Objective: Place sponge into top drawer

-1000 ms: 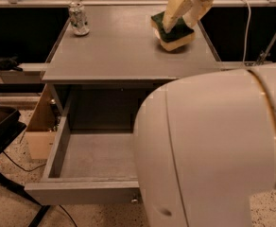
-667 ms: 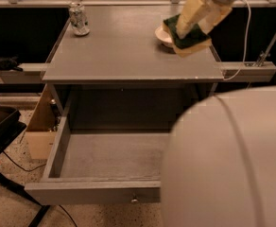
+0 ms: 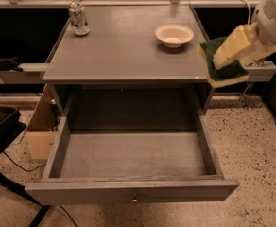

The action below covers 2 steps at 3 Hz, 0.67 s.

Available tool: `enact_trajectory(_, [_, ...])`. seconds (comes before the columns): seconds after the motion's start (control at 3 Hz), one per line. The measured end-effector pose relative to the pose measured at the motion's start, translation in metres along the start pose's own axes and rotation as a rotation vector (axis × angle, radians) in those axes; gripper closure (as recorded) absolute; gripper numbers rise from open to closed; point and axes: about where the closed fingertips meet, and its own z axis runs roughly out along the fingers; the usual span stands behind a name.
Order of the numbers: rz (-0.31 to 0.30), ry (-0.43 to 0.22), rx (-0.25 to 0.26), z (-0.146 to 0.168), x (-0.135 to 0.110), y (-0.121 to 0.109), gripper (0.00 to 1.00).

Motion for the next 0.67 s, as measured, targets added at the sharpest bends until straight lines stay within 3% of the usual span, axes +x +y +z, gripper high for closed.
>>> enact_trajectory(0.33, [0.067, -0.003, -0.048, 0.051, 0.053, -0.019, 1.00])
enact_trajectory(0.67, [0.109, 0.067, -0.093, 0.111, 0.103, -0.026, 1.00])
